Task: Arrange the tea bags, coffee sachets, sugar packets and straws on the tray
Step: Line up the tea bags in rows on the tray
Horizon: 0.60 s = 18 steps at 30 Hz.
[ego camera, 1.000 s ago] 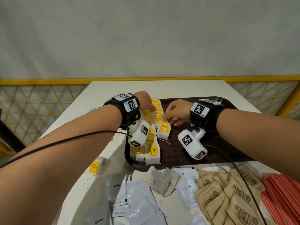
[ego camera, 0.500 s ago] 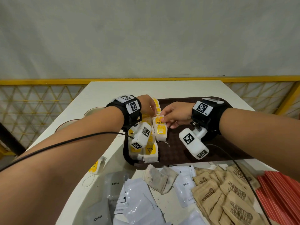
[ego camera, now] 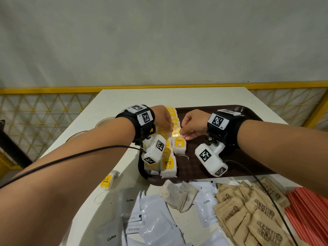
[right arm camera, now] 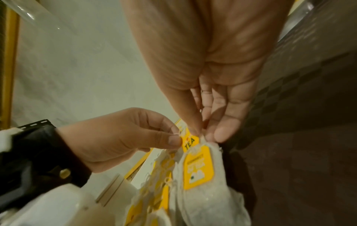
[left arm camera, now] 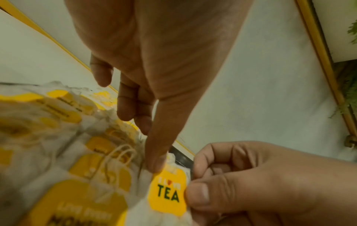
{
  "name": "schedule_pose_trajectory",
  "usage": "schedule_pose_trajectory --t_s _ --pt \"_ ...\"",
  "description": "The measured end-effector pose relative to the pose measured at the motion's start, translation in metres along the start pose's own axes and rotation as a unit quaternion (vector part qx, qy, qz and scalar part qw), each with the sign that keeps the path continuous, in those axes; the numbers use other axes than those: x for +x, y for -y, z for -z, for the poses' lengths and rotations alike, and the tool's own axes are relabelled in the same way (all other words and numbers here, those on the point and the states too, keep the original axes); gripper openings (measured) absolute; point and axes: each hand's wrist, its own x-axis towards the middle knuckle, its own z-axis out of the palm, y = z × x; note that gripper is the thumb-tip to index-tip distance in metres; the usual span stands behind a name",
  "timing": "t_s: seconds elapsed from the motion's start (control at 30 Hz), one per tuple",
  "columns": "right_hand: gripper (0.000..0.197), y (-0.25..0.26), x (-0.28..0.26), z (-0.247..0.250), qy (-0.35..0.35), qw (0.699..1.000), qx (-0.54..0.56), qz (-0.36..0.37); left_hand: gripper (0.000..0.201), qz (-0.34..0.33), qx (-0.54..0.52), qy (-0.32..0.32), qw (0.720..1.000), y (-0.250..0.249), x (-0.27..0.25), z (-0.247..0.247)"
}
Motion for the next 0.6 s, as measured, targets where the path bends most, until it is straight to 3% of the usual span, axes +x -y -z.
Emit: schedule_pose_trajectory --t_s 0.1,0.23,0.3,0.6 --pt "0.022 -0.001 -0.002 0.003 -0.033 0.999 -0.027 -0.002 0.015 0.002 0.002 -0.013 1.000 -0.002 0.003 -0.002" --pt "0.032 -0.004 -0.009 0.002 0.067 0.987 -0.138 -0.045 0.011 -0.006 0.002 -0.021 1.000 -0.005 0.003 -0.002" --pt "0.038 -0.006 -0.013 -0.002 0.073 0.984 -0.157 -0.045 0.010 -0.012 -0.011 -0.029 0.999 -0.003 0.002 0.003" --pt "0.036 0.001 -0.015 -0.005 0.017 0.996 -0.084 0.012 0.005 -0.003 -0.068 -0.032 0.997 0.010 -0.008 0.009"
